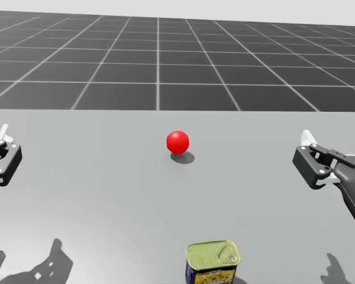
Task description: Watch the red light. When it turns green, pick up the object.
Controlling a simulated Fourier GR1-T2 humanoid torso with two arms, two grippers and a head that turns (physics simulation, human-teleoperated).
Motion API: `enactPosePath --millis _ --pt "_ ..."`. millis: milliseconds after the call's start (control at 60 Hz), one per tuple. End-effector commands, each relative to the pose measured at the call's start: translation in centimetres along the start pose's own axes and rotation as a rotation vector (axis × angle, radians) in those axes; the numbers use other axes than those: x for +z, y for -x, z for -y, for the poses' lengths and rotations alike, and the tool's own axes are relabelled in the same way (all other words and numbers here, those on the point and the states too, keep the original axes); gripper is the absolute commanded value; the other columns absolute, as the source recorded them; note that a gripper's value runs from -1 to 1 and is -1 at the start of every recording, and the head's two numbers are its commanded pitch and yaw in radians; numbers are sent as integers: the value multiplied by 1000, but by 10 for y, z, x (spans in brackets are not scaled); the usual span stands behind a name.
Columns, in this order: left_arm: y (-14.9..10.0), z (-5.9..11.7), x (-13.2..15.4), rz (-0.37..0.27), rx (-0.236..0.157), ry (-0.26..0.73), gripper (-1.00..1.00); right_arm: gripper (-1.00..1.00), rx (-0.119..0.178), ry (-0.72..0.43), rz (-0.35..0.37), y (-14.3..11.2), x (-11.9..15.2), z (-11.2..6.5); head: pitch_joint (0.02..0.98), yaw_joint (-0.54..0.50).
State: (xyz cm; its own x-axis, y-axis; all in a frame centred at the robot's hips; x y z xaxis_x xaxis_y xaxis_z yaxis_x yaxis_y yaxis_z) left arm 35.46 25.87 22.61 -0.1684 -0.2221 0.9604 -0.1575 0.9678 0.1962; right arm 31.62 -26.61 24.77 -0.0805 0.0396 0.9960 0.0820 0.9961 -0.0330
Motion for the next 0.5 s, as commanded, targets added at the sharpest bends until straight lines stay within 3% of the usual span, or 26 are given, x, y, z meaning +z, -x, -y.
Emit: enactPosePath --millis 17,500 --pt "0 0 0 0 0 0 -1000 -1000 1 3 1 0 0 1 557 -71" --pt "-1 1 0 0 5 7 -1000 -1000 7 11 4 0 0 0 552 -70"
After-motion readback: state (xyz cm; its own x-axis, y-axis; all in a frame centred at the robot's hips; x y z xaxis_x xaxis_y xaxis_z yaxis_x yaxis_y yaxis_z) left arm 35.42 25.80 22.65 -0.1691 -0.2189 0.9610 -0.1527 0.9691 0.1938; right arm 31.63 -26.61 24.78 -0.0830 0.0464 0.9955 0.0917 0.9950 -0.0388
